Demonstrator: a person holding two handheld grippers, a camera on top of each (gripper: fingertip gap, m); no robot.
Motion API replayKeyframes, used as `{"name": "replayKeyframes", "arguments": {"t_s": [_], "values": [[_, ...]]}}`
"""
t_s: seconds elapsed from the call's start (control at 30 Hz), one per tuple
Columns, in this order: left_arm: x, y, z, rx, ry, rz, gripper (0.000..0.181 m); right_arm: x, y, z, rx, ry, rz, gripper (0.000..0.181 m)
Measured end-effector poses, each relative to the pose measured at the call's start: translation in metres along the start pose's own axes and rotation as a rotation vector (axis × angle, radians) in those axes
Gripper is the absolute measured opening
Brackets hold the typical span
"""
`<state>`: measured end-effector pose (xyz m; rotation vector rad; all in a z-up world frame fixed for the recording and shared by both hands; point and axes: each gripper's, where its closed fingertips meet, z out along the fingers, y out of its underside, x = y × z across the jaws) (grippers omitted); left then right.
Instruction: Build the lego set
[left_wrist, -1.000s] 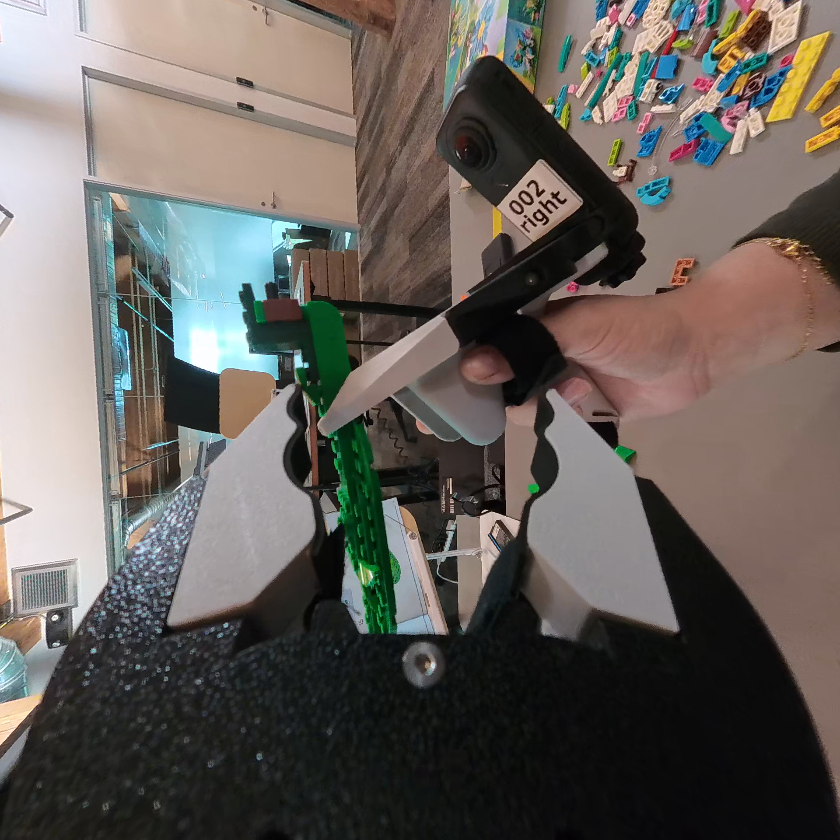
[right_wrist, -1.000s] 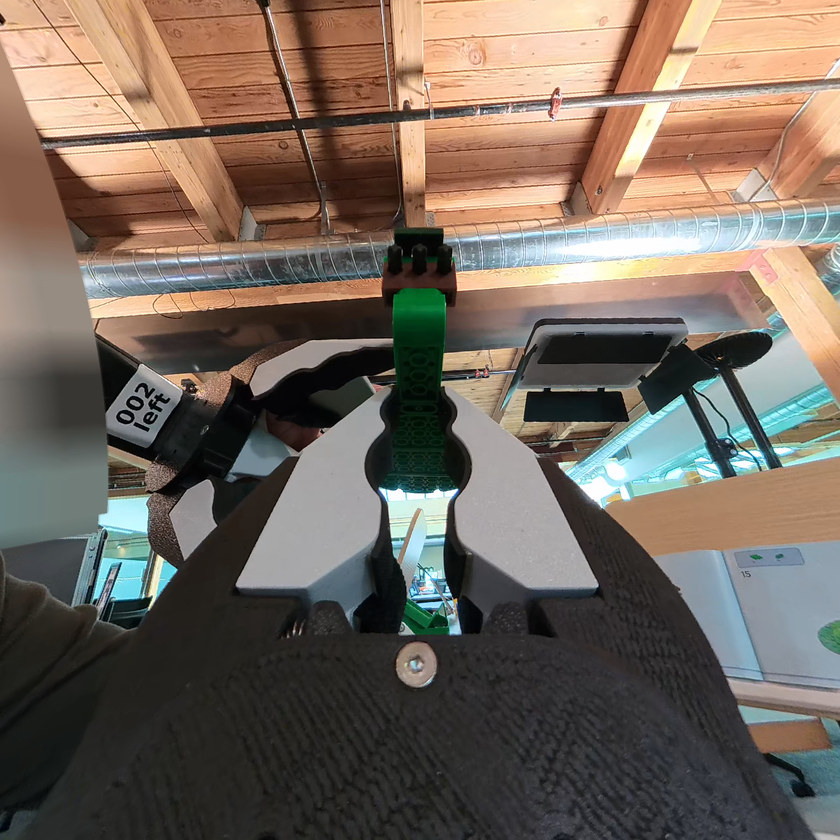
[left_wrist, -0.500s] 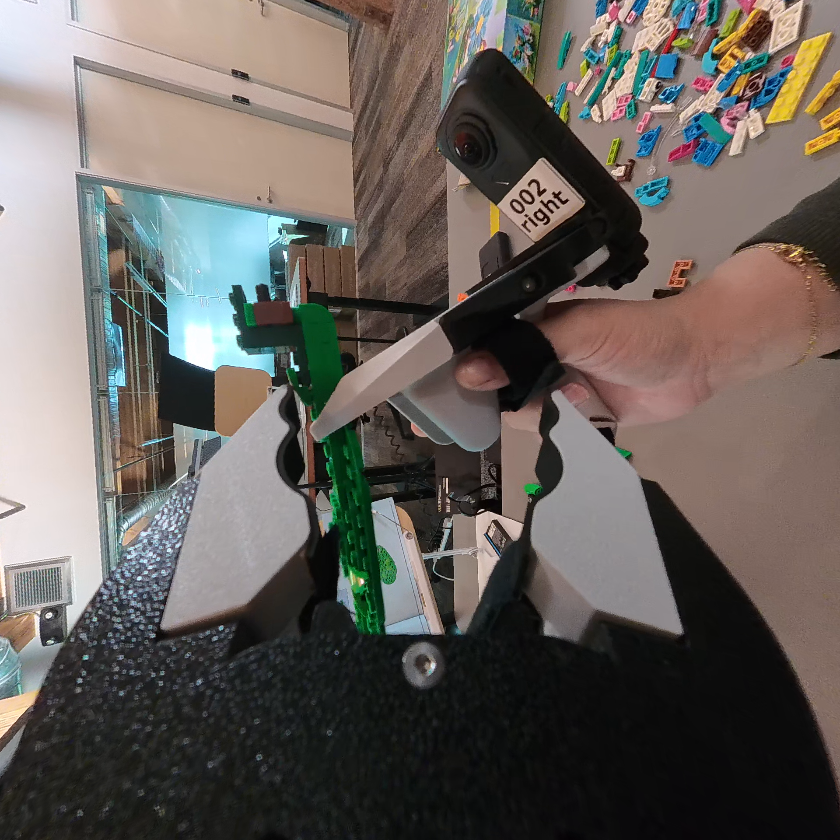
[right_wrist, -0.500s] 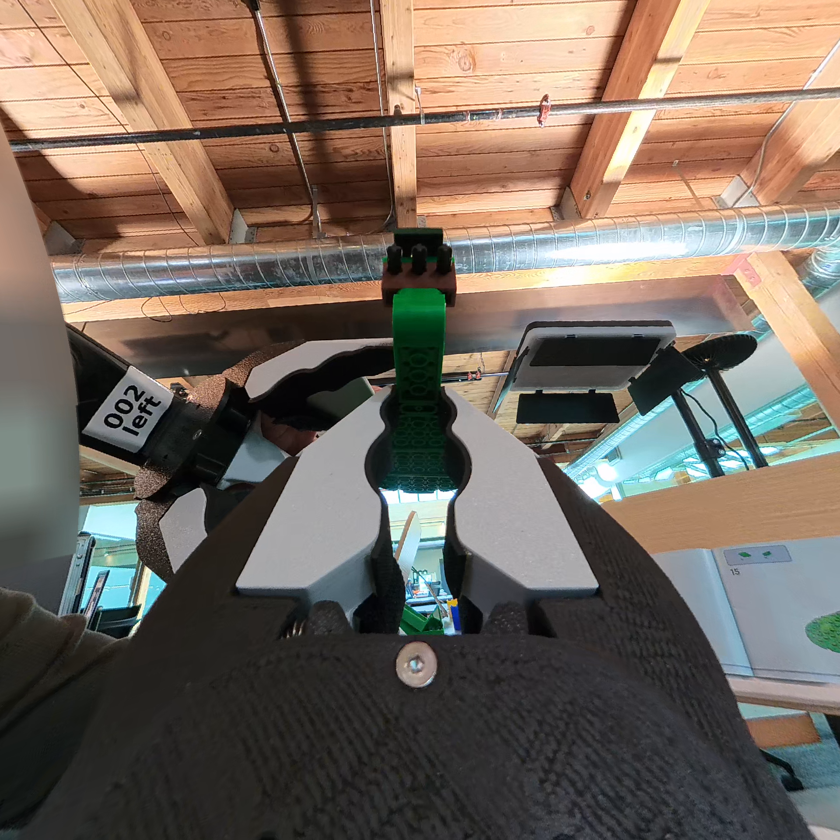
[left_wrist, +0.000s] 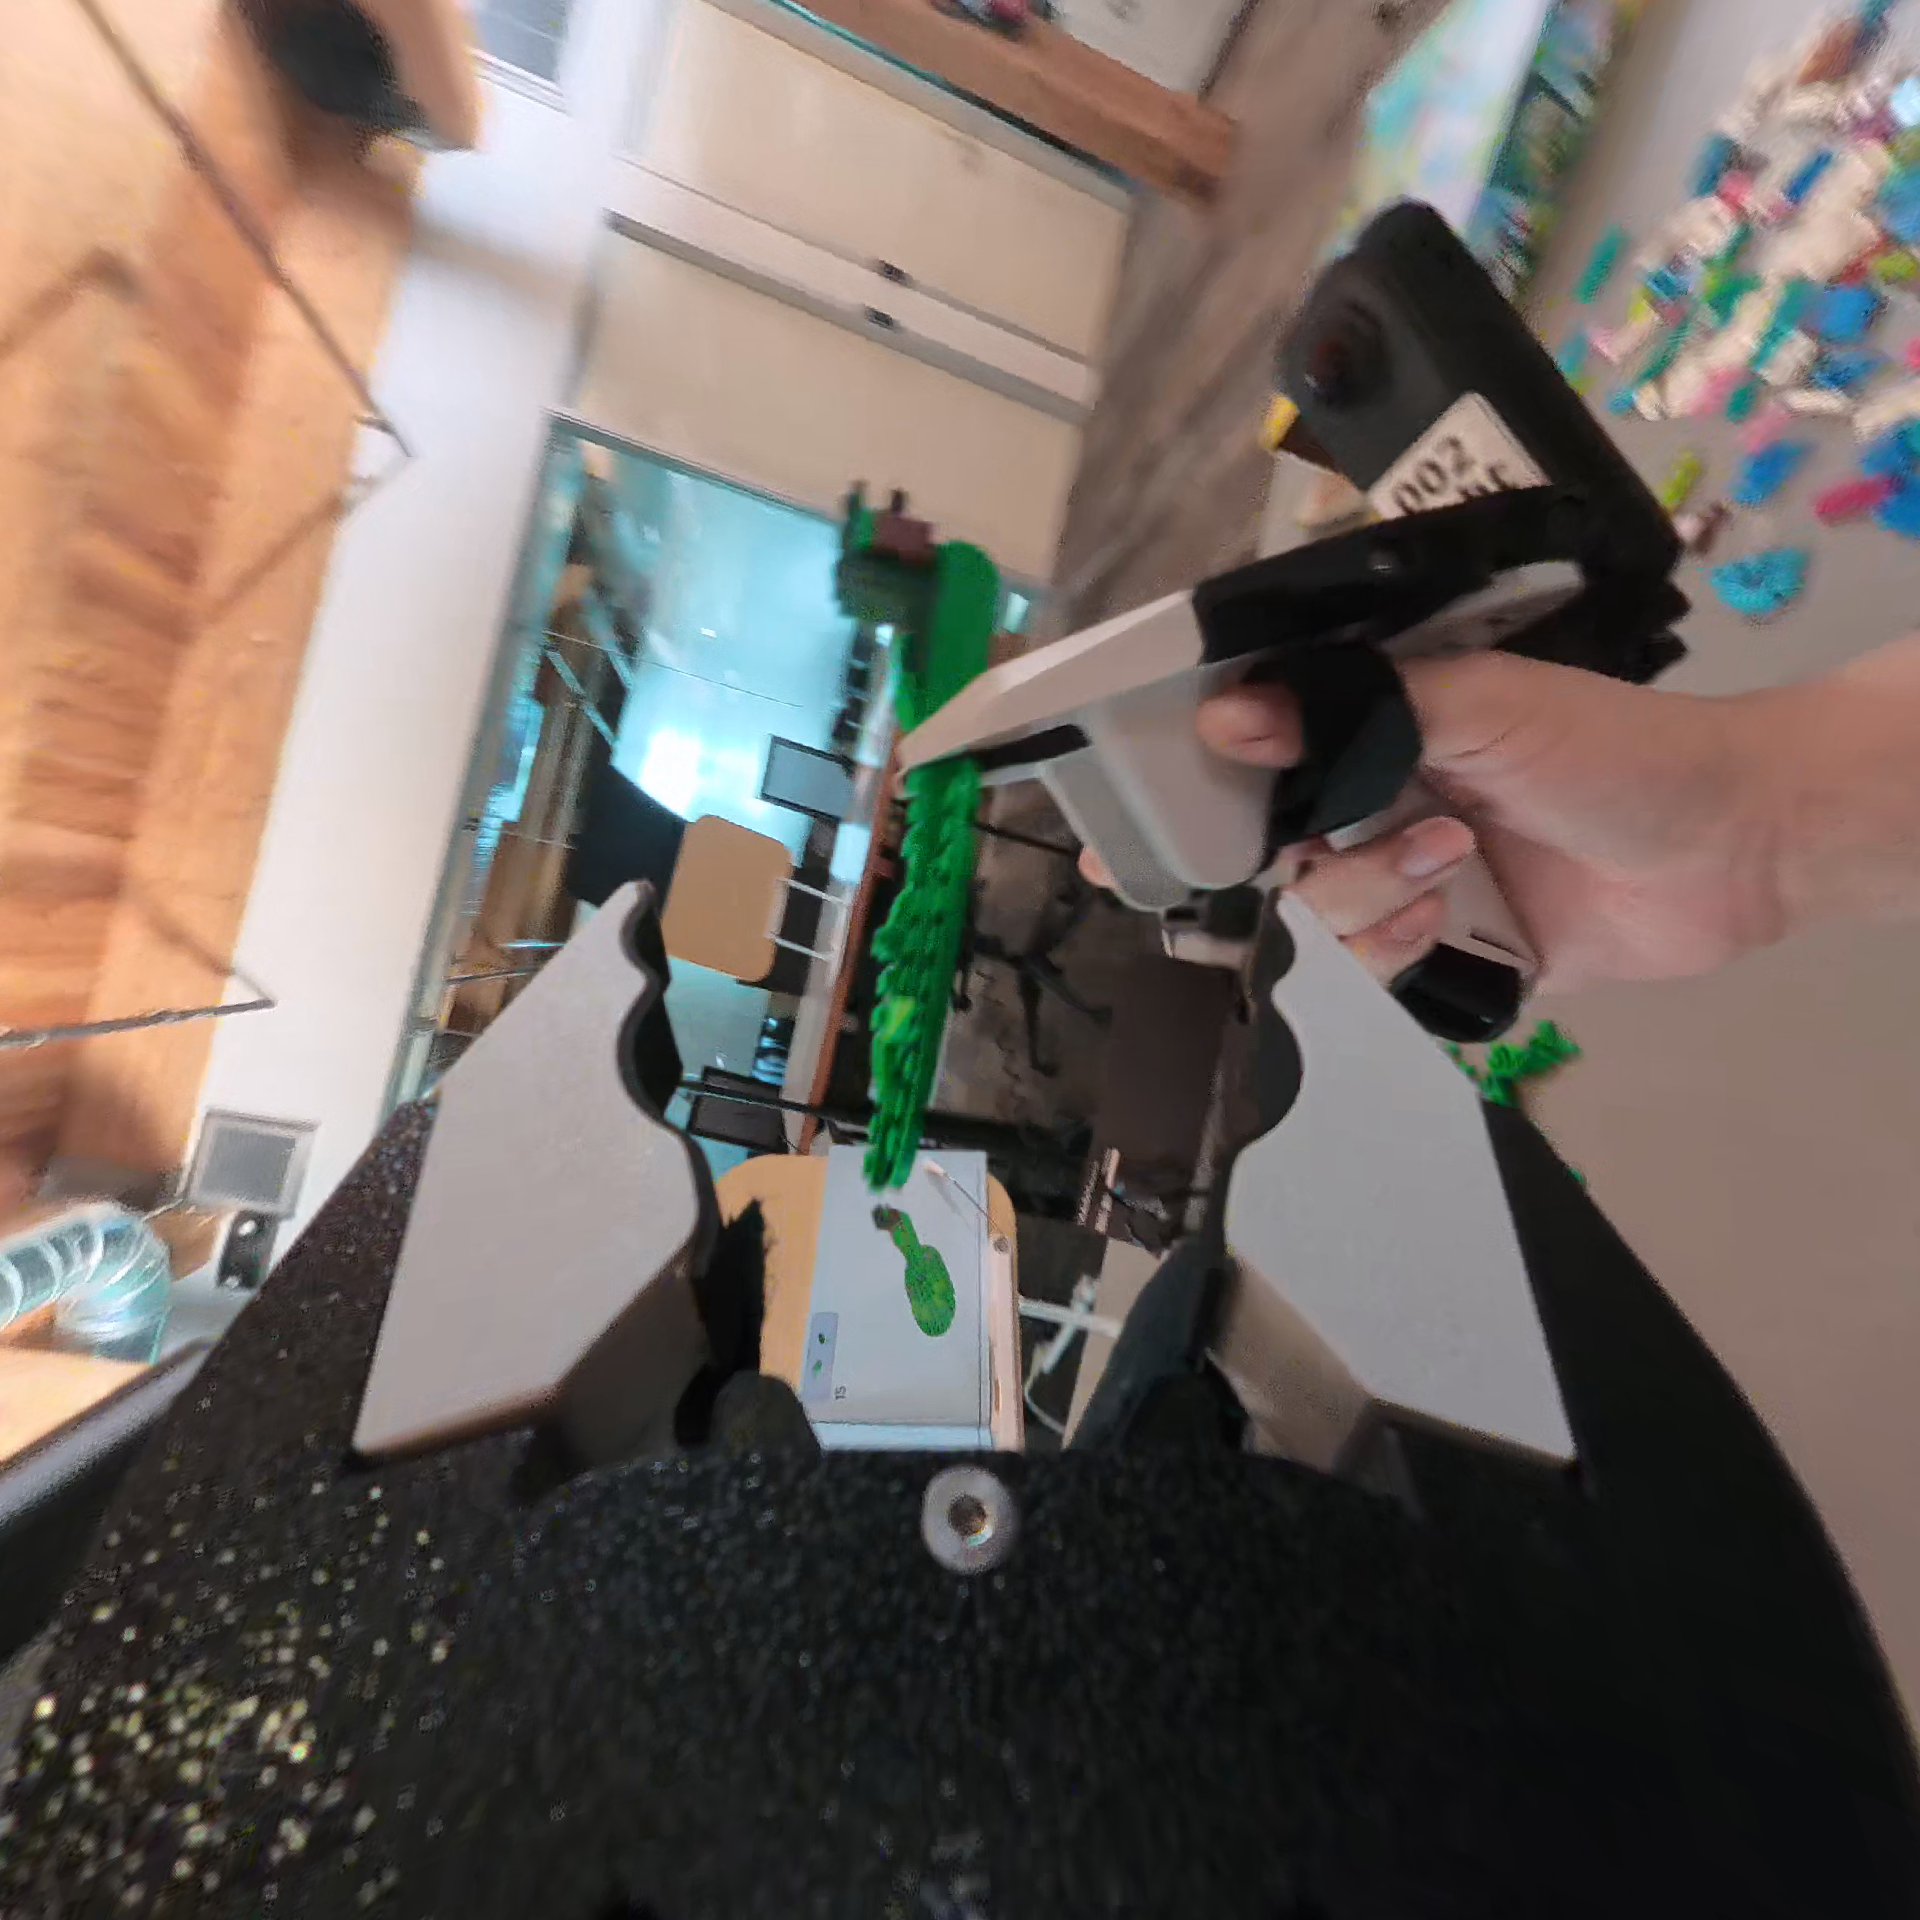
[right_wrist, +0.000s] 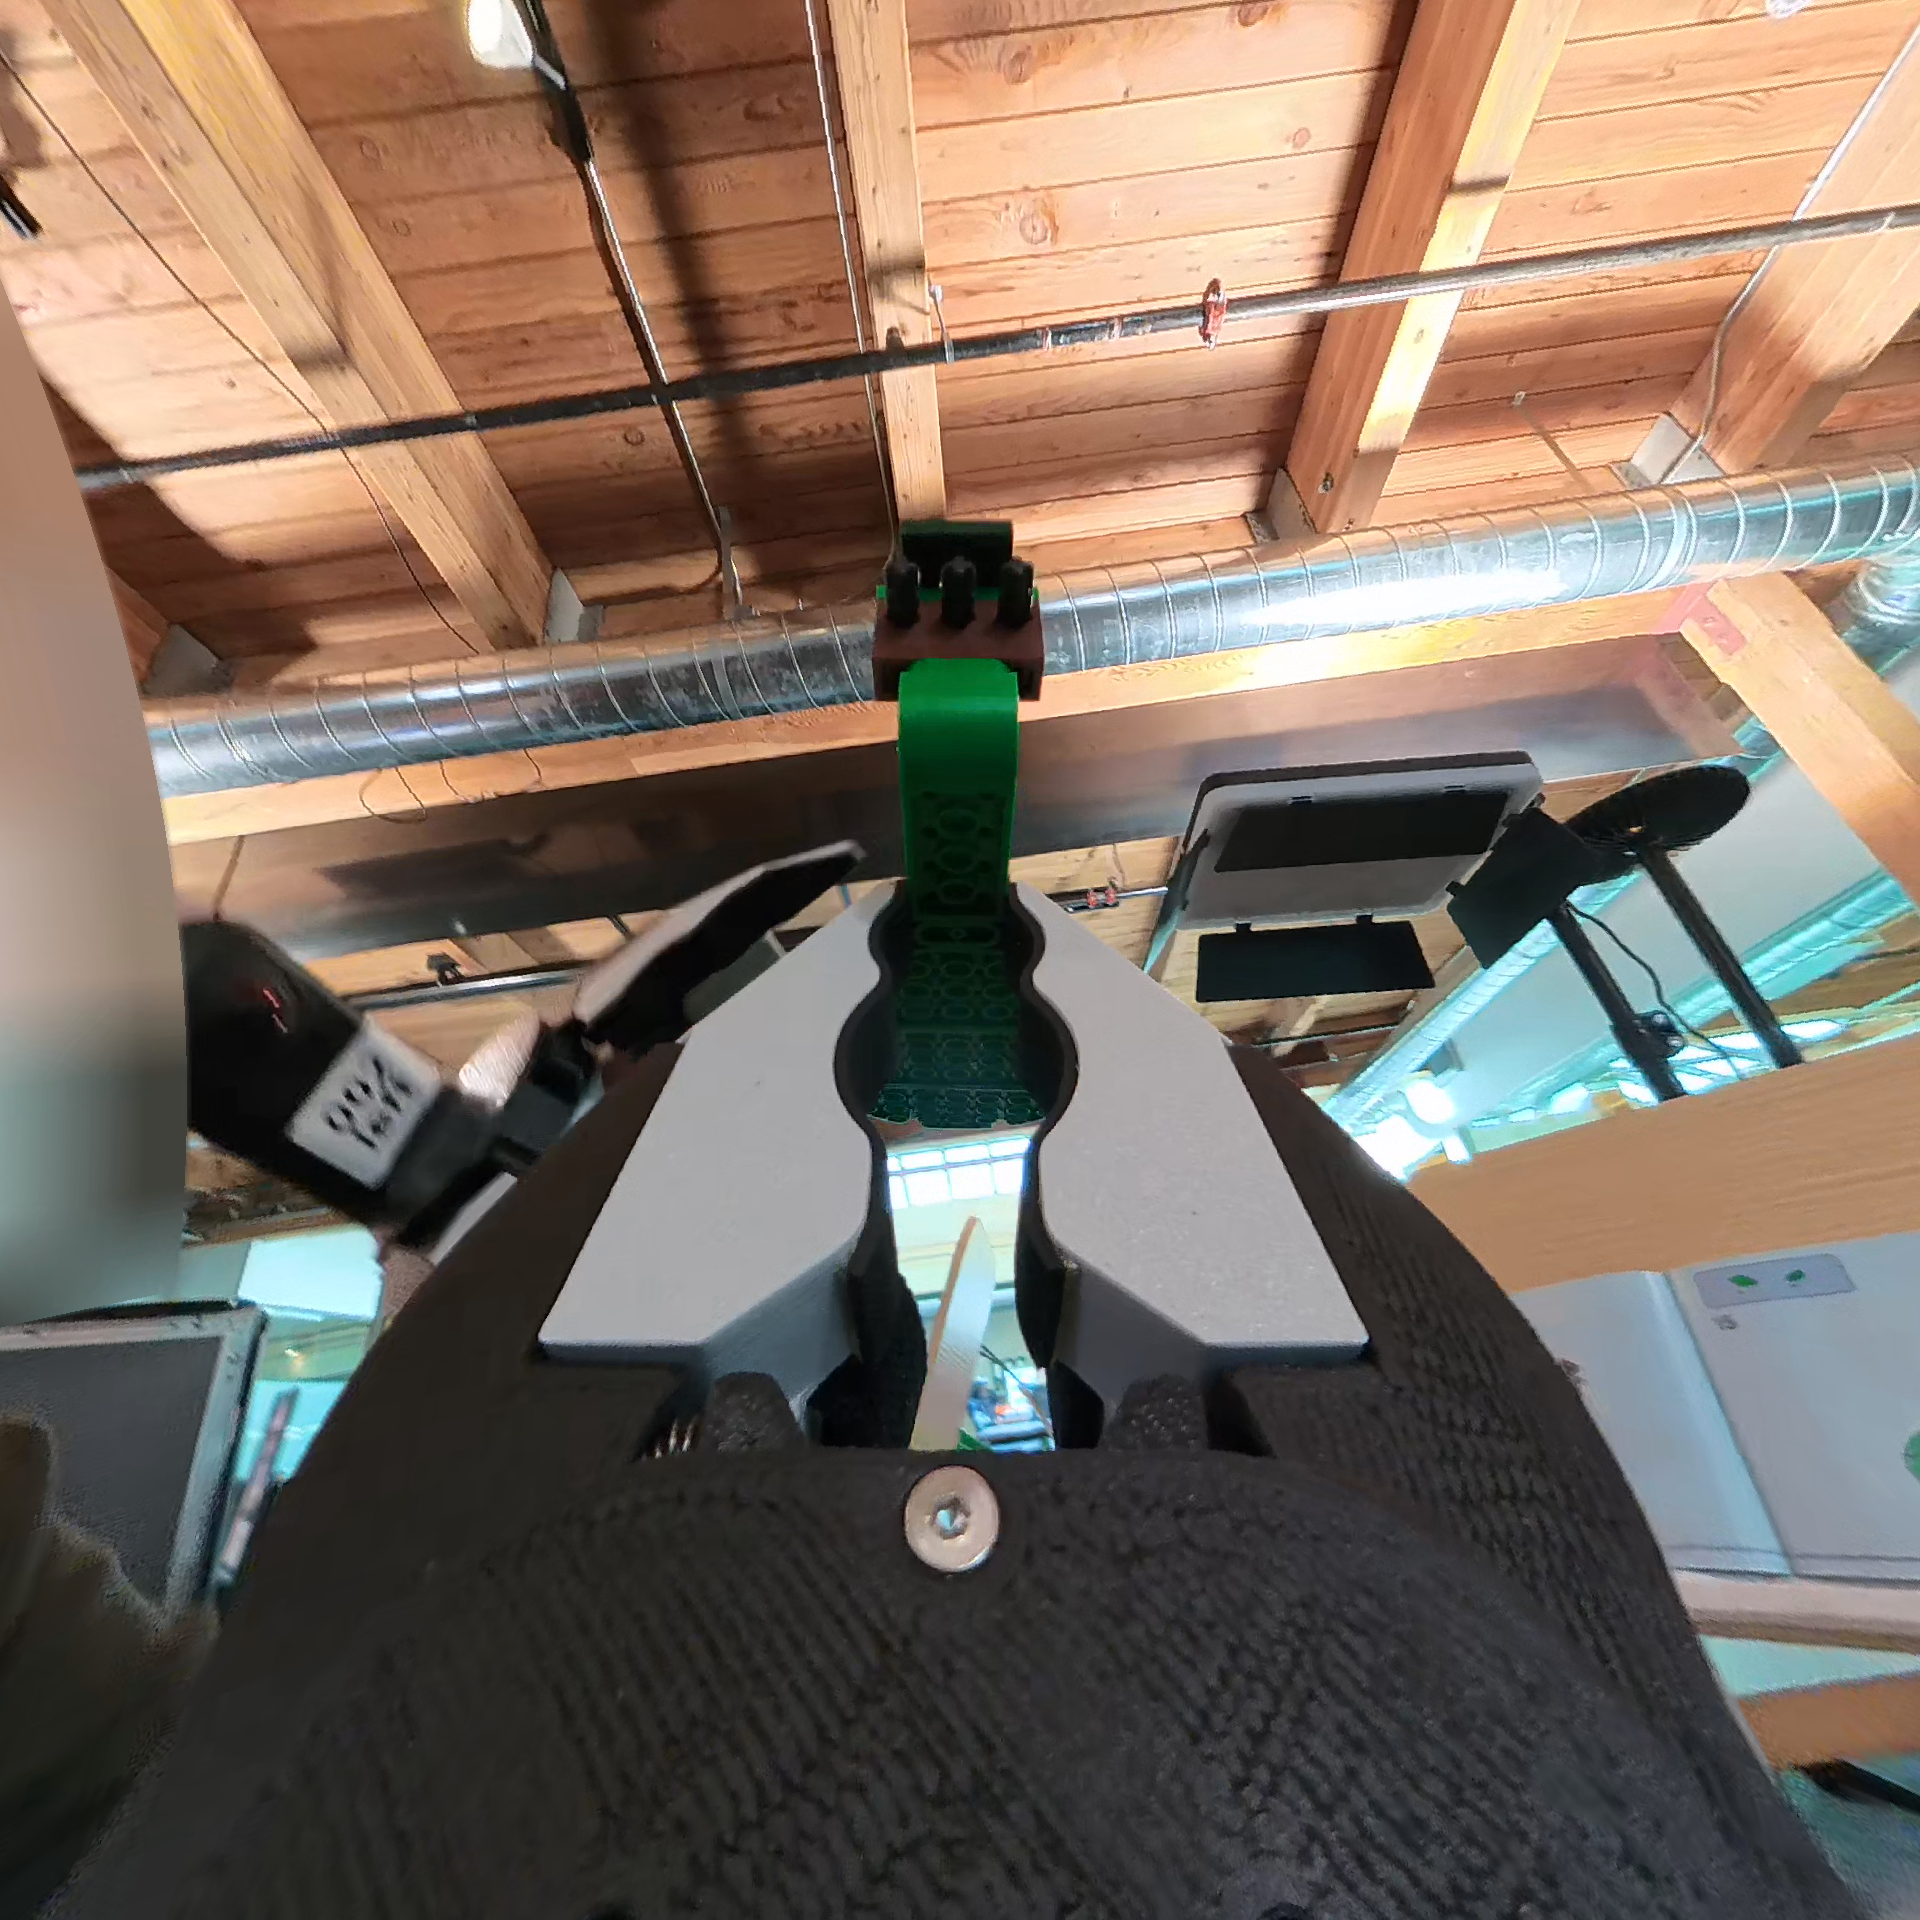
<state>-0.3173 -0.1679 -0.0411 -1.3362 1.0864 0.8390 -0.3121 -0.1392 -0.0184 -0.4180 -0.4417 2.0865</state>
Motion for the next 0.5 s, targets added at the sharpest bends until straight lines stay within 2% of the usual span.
{"name": "replayKeyframes", "arguments": {"t_s": [0.17,0.27,0.3,0.5], "values": [[-0.021,0.016,-0.029,0.158,-0.199,-0.128,0.107,0.0,-0.013,-0.001,0.031,-0.048,0.113,0.014],[-0.015,0.023,-0.032,0.233,-0.271,-0.034,0.094,-0.001,-0.017,-0.001,0.051,-0.11,0.253,0.014],[-0.011,0.022,-0.031,0.264,-0.281,0.008,0.087,-0.001,-0.018,-0.001,0.058,-0.135,0.31,0.015],[0.003,0.007,-0.022,0.397,-0.27,-0.025,0.086,0.0,-0.011,0.0,0.047,-0.247,0.549,0.014]]}}
